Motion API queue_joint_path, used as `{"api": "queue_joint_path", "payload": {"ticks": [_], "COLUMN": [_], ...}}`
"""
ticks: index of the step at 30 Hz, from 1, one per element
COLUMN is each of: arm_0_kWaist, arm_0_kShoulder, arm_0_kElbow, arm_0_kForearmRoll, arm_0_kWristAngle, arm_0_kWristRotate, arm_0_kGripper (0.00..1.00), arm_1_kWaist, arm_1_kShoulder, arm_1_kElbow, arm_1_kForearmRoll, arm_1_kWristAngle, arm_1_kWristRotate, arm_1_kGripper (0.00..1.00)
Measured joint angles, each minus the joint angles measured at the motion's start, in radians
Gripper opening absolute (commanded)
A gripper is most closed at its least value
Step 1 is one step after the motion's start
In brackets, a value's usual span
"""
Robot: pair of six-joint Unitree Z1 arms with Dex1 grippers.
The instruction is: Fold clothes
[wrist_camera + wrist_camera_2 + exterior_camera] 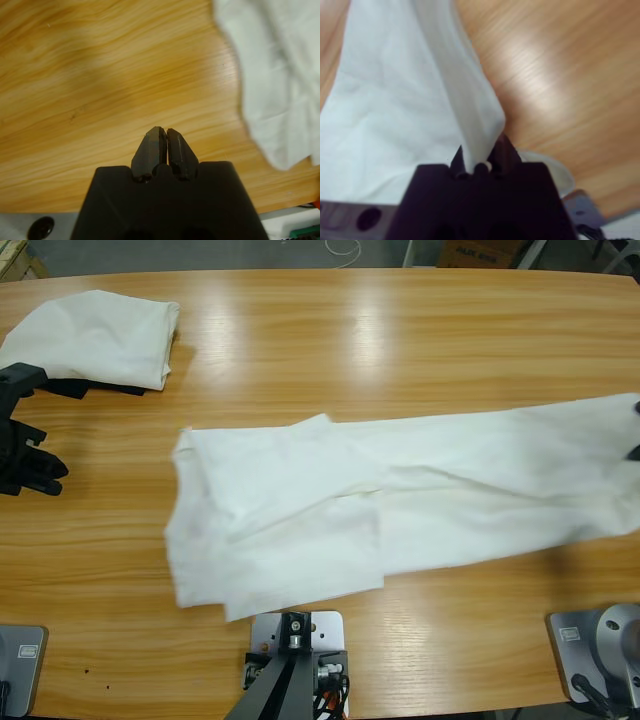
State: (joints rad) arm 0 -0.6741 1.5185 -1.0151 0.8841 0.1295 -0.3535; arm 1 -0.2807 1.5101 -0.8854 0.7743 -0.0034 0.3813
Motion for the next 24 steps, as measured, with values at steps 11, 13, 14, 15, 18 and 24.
{"api": "queue_joint_path", "payload": {"ticks": [11, 13, 14, 15, 18, 24], "arm_0_kWaist": [0.0, 0.0, 0.0, 0.0, -0.001, -0.002], "arm_0_kShoulder": [0.003, 0.003, 0.003, 0.003, 0.009, 0.012], "arm_0_kElbow": [-0.016, -0.016, -0.016, -0.016, -0.016, -0.015], "arm_0_kForearmRoll": [0.0, 0.0, 0.0, 0.0, -0.001, -0.002], "arm_0_kWristAngle": [0.0, 0.0, 0.0, 0.0, 0.0, 0.0], "arm_0_kWristRotate": [-0.001, -0.001, -0.001, -0.001, -0.004, -0.009], "arm_0_kGripper": [0.0, 0.0, 0.0, 0.0, 0.0, 0.0], "arm_1_kWaist": [-0.004, 0.028, 0.077, 0.156, 0.448, 0.802], "arm_1_kShoulder": [-0.12, -0.142, -0.15, -0.159, -0.167, -0.08], "arm_1_kElbow": [-0.098, -0.123, -0.143, -0.168, -0.252, -0.437], "arm_1_kForearmRoll": [0.127, 0.159, 0.178, 0.201, 0.283, 0.37], "arm_1_kWristAngle": [-0.23, -0.243, -0.247, -0.254, -0.276, -0.272], "arm_1_kWristRotate": [-0.002, -0.003, -0.003, 0.002, 0.075, 0.207], "arm_1_kGripper": [0.0, 0.0, 0.0, 0.0, 0.0, 0.0]}}
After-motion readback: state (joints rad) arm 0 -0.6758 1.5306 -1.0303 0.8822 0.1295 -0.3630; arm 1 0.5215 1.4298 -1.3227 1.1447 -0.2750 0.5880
